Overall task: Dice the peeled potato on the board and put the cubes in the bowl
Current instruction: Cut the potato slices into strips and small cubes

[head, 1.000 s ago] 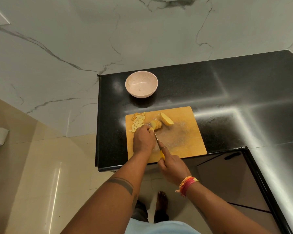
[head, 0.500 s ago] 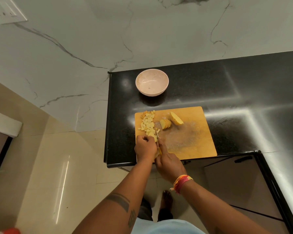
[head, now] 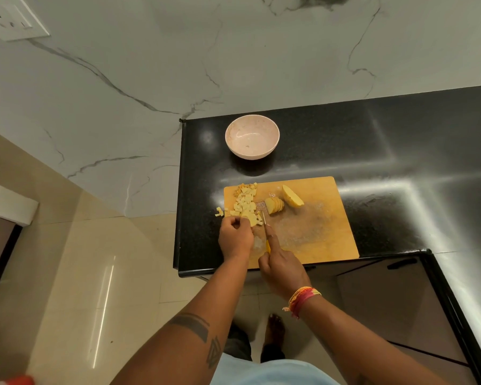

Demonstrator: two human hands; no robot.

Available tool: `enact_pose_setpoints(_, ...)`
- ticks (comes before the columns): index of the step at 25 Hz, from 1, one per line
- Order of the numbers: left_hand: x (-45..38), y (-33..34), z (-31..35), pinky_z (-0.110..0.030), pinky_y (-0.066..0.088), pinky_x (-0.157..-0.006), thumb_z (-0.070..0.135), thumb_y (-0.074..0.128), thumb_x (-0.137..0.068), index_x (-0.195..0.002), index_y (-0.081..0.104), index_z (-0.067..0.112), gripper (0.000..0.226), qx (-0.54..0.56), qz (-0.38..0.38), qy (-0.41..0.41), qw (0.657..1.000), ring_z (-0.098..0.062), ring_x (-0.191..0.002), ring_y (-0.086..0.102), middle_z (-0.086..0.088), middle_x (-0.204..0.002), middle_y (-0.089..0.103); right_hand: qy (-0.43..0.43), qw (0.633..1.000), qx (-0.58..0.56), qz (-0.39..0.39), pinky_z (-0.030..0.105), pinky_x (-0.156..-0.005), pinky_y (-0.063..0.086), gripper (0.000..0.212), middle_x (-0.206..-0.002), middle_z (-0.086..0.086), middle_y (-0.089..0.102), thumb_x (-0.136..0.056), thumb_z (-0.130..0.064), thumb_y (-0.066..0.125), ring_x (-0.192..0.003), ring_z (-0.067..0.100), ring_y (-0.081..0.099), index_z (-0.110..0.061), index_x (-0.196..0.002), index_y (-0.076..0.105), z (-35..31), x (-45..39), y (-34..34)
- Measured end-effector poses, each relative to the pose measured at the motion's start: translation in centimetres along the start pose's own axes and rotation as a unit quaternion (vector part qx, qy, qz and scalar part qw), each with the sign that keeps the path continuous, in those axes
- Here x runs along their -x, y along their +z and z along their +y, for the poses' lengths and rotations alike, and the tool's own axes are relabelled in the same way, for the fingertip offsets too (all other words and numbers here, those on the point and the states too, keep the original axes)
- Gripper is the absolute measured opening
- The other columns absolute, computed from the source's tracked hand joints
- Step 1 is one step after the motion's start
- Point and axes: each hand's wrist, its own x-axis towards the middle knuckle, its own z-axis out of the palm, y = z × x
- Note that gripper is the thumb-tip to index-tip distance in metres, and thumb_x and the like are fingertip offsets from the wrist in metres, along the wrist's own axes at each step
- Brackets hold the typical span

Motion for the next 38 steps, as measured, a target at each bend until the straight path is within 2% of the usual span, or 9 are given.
enact_pose_setpoints(3, 0.5, 0.2, -0.8, -0.043, 0.06, -0.084, 0.032, 0.067, -0.094, -0.092, 0.063, 0.032, 0.005, -0.046, -0.023, 0.014, 0.999, -0.017, -0.089, 0.069, 0.004, -0.096, 0.07, 0.004, 1.0, 0.002, 0.003, 0.036, -0.05, 0.043, 0.077, -0.065, -0.002, 0.059, -0.098, -0.026, 0.04, -0.053, 0.018, 0.055, -0.033, -0.162, -0.003, 0.5, 0.6, -0.2)
enact_pose_setpoints(7, 0.5, 0.9, -1.0, -0.042, 0.063, -0.078, 0.027, 0.07, -0.094, -0.085, 0.06, 0.036, 0.016, -0.047, -0.031, -0.013, 0.998, -0.017, -0.081, 0.073, 0.001, -0.093, 0.073, 0.014, 1.0, 0.003, -0.011, 0.036, -0.051, 0.043, 0.075, -0.067, -0.002, 0.06, -0.099, -0.026, 0.039, -0.055, 0.018, 0.056, -0.032, -0.162, -0.002, 0.9, 1.1, 0.1)
enact_pose_setpoints(12, 0.3, 0.8, -1.0, -0.044, 0.064, -0.076, 0.023, 0.067, -0.096, -0.094, 0.06, 0.034, 0.013, -0.067, -0.034, -0.027, 0.997, -0.018, -0.077, 0.074, 0.0, -0.091, 0.073, 0.015, 1.0, -0.015, 0.005, 0.038, -0.052, 0.046, 0.075, -0.067, -0.001, 0.06, -0.099, -0.026, 0.04, -0.056, 0.021, 0.057, -0.033, -0.162, -0.001, 0.9, 0.1, -0.3)
enact_pose_setpoints(15, 0.7, 0.9, -1.4, -0.046, 0.062, -0.08, 0.021, 0.069, -0.094, -0.093, 0.062, 0.035, 0.015, -0.128, -0.084, 0.026, 0.988, -0.018, -0.081, 0.073, 0.006, -0.09, 0.072, 0.006, 1.0, -0.011, 0.007, 0.037, -0.05, 0.042, 0.077, -0.064, -0.001, 0.059, -0.099, -0.025, 0.042, -0.054, 0.02, 0.055, -0.034, -0.162, -0.001, 1.8, 0.9, -1.1)
enact_pose_setpoints(21, 1.7, 1.5, -0.5, -0.036, 0.059, -0.085, 0.02, 0.065, -0.097, -0.112, 0.065, 0.028, 0.017, -0.217, -0.148, 0.142, 0.954, -0.012, -0.09, 0.067, 0.005, -0.101, 0.068, 0.019, 1.0, 0.013, 0.015, 0.03, -0.046, 0.031, 0.076, -0.063, -0.004, 0.056, -0.099, -0.026, 0.042, -0.052, 0.016, 0.052, -0.034, -0.162, 0.0, 3.9, 3.1, -1.6)
enact_pose_setpoints(24, 2.4, 1.2, -0.3, -0.026, 0.046, -0.087, 0.021, 0.064, -0.098, -0.125, 0.064, 0.027, 0.028, -0.285, -0.149, 0.21, 0.923, -0.01, -0.096, 0.054, 0.003, -0.114, 0.057, 0.01, 1.0, 0.022, 0.01, 0.031, -0.046, 0.03, 0.077, -0.063, -0.003, 0.056, -0.099, -0.026, 0.042, -0.052, 0.018, 0.052, -0.035, -0.162, -0.002, 4.2, 3.6, -1.5)
enact_pose_setpoints(27, 2.6, 0.5, -0.5, -0.026, 0.047, -0.09, 0.021, 0.063, -0.098, -0.139, 0.057, 0.033, 0.043, -0.316, -0.188, 0.256, 0.894, -0.01, -0.097, 0.054, 0.006, -0.114, 0.045, 0.005, 0.999, 0.03, 0.017, 0.033, -0.048, 0.031, 0.077, -0.064, -0.004, 0.056, -0.099, -0.026, 0.042, -0.053, 0.018, 0.052, -0.035, -0.162, -0.001, 4.1, 3.6, -1.5)
enact_pose_setpoints(33, 2.2, 0.7, -0.5, -0.033, 0.05, -0.099, 0.024, 0.063, -0.098, -0.147, 0.051, 0.025, 0.05, -0.382, -0.197, 0.275, 0.86, -0.018, -0.112, 0.055, 0.0, -0.127, 0.044, -0.005, 0.999, 0.042, 0.01, 0.034, -0.048, 0.038, 0.076, -0.065, -0.002, 0.058, -0.099, -0.028, 0.041, -0.052, 0.018, 0.053, -0.032, -0.163, 0.0, 3.5, 3.0, -1.7)
enact_pose_setpoints(38, 1.9, 0.6, -0.6, -0.028, 0.047, -0.093, 0.022, 0.061, -0.1, -0.145, 0.054, 0.019, 0.046, -0.398, -0.198, 0.283, 0.85, -0.018, -0.107, 0.055, 0.0, -0.125, 0.045, 0.001, 0.998, 0.064, -0.004, 0.033, -0.048, 0.039, 0.077, -0.067, 0.0, 0.06, -0.099, -0.031, 0.039, -0.054, 0.02, 0.056, -0.031, -0.162, -0.006, 3.0, 2.7, -1.4)
